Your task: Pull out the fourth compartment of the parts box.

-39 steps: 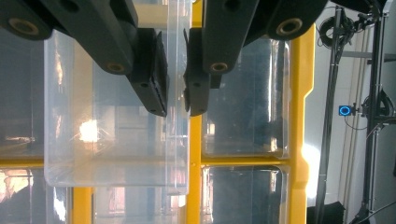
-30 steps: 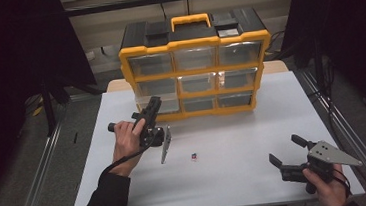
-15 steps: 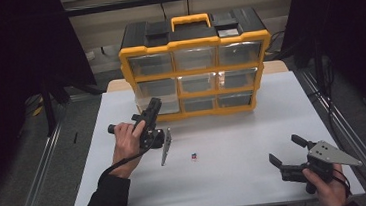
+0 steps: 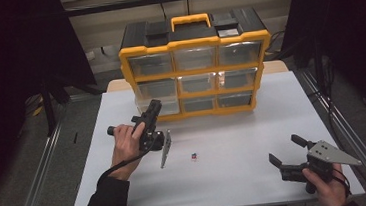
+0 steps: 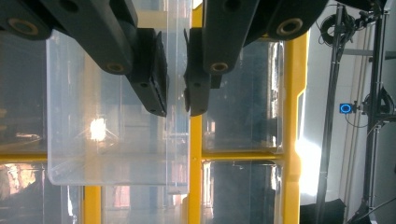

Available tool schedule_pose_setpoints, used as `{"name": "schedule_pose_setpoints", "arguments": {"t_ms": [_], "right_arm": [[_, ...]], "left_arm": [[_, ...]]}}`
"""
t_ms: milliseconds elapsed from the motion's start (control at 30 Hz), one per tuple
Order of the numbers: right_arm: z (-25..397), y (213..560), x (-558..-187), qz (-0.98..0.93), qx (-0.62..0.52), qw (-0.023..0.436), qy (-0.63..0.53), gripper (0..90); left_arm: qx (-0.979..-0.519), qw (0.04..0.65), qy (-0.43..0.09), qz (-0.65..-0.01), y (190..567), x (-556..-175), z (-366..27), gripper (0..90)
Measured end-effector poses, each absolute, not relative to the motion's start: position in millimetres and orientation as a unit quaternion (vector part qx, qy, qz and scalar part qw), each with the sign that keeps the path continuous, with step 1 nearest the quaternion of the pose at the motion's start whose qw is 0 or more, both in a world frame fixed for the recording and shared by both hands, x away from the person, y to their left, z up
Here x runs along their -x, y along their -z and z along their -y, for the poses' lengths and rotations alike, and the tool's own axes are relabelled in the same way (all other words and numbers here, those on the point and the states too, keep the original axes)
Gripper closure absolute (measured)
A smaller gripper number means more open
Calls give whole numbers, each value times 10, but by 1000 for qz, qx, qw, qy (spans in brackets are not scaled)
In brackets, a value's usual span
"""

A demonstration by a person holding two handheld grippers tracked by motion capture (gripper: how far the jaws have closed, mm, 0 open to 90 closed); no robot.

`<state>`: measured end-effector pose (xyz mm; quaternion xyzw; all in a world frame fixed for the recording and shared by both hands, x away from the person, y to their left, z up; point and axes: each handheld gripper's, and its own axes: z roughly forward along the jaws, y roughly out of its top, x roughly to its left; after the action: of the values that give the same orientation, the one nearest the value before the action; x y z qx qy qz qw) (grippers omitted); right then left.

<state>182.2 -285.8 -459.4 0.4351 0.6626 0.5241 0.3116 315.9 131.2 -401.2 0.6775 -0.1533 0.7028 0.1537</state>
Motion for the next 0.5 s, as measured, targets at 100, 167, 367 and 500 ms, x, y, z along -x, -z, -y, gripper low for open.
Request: {"name": "schedule_pose_setpoints", "arguments": {"t_ms": [100,167,367,500], "right_arm": [[2854,4592,-1821,-662,-436,312,-524,18],[2855,4592,-1821,-662,-436,312,-524,18],[2858,4593,-1821,-663,-435,311,-524,17],[2856,4594,-1822,-663,-435,310,-525,18]], "left_arm": [[-676,157,-703,155,4017,-3146,-1316,797],[-676,155,-703,155,4023,-3138,-1319,797],[-678,152,-702,155,4021,-3122,-1312,797],[-678,153,-702,157,4025,-3119,-1316,796]]}}
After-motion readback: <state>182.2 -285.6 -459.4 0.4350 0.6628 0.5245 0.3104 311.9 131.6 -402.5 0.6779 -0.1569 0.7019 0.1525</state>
